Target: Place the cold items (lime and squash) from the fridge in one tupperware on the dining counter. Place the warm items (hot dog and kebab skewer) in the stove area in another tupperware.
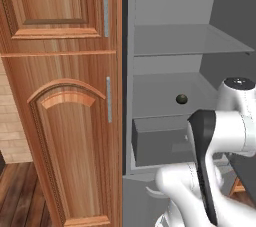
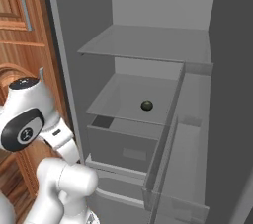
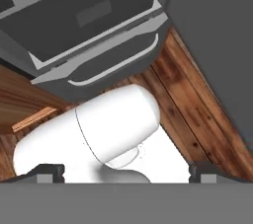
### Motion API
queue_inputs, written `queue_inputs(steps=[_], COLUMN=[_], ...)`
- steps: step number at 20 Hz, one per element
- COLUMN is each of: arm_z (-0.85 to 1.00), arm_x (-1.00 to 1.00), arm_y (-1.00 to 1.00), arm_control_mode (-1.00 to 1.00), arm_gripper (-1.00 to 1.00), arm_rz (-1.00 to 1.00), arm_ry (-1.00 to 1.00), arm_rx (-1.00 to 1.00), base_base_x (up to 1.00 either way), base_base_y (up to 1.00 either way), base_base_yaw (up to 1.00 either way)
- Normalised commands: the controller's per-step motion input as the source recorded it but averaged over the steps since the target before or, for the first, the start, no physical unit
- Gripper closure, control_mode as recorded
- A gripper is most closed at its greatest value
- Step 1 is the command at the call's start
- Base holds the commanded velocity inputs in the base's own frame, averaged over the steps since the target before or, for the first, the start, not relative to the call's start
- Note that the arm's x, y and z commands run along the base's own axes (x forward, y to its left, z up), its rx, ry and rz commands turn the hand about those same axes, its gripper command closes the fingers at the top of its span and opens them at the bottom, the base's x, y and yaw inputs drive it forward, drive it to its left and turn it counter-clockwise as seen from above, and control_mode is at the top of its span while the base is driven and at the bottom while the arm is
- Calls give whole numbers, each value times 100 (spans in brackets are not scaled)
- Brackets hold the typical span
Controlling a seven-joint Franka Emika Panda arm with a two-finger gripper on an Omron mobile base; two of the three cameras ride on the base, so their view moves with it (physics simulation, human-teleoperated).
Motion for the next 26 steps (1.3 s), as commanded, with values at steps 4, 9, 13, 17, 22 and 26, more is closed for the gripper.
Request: queue_inputs(steps=[4, 9, 13, 17, 22, 26], arm_z=[10, 24, 13, 2, -4, -8], arm_x=[-10, -1, -6, -6, 33, 69], arm_y=[-8, -18, -42, -71, -12, 13], arm_control_mode=[-100, -100, -100, -100, -100, -100], arm_gripper=[-100, -100, -100, -100, -100, -100], arm_rz=[0, 7, 21, 32, 27, 8], arm_ry=[-26, -33, -32, -11, 8, 16], arm_rx=[-33, -13, -2, 0, -10, -22], base_base_x=[0, 0, 0, 0, 0, 0], base_base_y=[0, 0, 0, 0, 0, 0], base_base_yaw=[0, 0, 0, 0, 0, 0])
